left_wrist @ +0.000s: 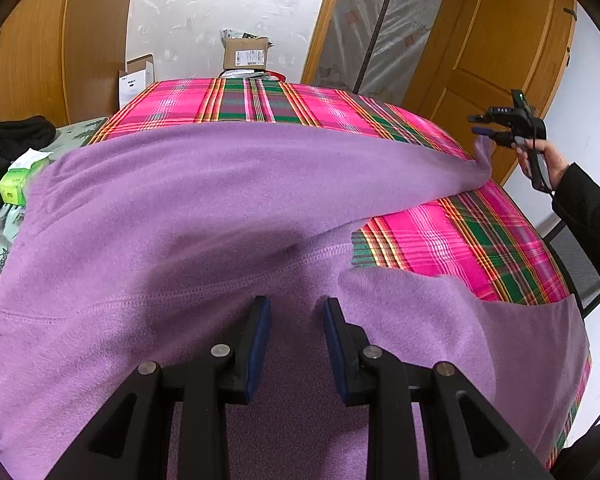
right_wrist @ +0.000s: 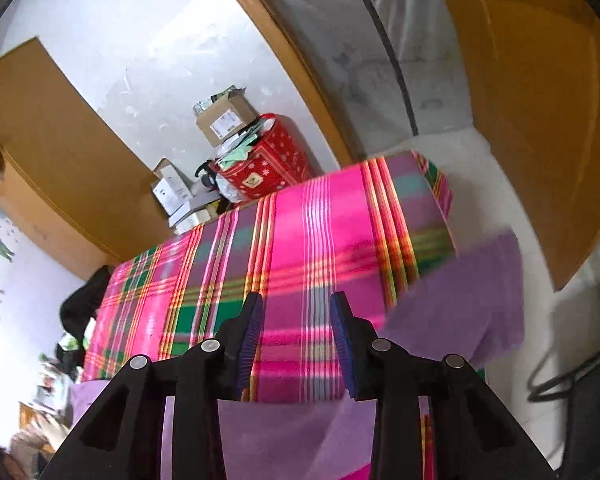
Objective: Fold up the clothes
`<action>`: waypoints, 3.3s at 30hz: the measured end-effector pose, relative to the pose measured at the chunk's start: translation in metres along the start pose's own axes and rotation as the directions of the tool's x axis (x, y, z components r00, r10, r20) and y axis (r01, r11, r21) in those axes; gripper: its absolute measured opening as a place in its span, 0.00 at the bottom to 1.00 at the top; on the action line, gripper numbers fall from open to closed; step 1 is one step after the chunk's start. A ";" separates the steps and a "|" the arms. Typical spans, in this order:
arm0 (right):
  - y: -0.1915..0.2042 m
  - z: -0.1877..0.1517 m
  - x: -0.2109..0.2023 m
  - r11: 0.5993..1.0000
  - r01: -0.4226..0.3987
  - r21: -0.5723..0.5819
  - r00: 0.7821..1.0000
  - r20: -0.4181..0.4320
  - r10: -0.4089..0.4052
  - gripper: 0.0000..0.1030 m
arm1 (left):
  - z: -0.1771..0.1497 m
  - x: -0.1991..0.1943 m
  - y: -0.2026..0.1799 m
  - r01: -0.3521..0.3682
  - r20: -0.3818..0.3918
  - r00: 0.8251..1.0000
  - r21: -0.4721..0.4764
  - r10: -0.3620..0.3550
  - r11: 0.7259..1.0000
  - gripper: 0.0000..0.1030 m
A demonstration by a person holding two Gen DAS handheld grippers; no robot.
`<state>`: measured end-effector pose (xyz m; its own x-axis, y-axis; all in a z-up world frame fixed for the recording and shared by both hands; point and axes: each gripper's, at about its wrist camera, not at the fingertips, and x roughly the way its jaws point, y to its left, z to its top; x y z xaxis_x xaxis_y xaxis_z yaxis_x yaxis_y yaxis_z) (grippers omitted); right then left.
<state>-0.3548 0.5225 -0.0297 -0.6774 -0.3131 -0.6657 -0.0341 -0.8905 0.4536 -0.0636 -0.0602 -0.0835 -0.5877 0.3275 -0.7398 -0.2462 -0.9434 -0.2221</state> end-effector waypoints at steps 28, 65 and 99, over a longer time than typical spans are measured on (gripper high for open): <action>-0.161 -0.071 0.004 0.846 -0.201 0.494 0.979 0.118 0.165 0.37 | 0.000 0.001 -0.007 -0.043 -0.005 0.999 0.039 0.043 0.998 0.27; -0.102 -0.058 -0.071 0.925 -0.130 0.357 0.984 0.162 0.076 0.04 | 0.001 -0.001 0.000 0.005 -0.001 1.000 -0.004 -0.005 1.000 0.27; -0.161 -0.156 -0.086 0.711 -0.107 0.695 0.994 0.054 0.097 0.45 | 0.001 -0.002 0.007 0.041 0.004 0.999 -0.033 -0.041 0.999 0.27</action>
<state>-0.1763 0.6413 -0.1384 -0.7160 -0.3797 -0.5858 -0.4625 -0.3705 0.8055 -0.0648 -0.0673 -0.0830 -0.5805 0.3658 -0.7275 -0.2441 -0.9305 -0.2731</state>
